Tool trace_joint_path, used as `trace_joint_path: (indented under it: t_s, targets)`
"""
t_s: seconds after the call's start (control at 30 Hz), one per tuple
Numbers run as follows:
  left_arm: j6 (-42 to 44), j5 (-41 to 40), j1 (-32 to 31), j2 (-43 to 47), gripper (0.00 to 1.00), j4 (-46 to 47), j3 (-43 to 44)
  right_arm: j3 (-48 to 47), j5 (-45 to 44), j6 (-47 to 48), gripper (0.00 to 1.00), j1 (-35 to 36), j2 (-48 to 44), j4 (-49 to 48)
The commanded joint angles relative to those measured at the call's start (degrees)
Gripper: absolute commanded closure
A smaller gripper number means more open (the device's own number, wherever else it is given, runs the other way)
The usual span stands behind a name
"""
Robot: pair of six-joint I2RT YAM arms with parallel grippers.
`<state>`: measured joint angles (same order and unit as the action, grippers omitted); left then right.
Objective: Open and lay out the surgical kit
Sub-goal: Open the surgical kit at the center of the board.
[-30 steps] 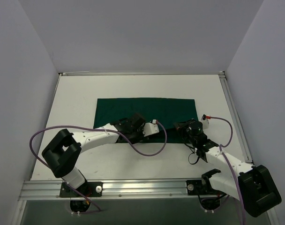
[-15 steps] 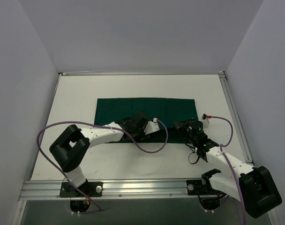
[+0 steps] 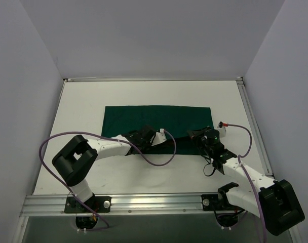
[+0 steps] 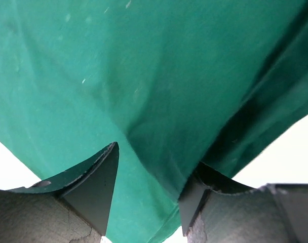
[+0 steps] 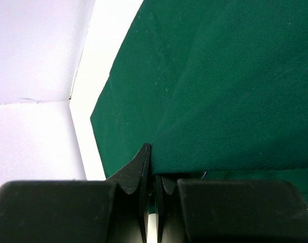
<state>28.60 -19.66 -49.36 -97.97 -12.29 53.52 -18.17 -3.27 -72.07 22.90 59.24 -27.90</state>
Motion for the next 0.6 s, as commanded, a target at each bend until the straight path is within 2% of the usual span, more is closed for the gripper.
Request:
trace_joint_path:
  t_s: [0.0, 0.57]
  targets:
    - [0.49, -3.02, 2.6, 3.04, 0.43, 0.08, -1.22, -2.13, -3.32, 0.88, 1.0, -0.48, -1.76, 0.74]
    - [2.51, -1.87, 16.13, 10.34, 0.43, 0.69, -6.23, -2.31, -2.8, 3.25, 1.0, -3.47, -0.71, 1.36]
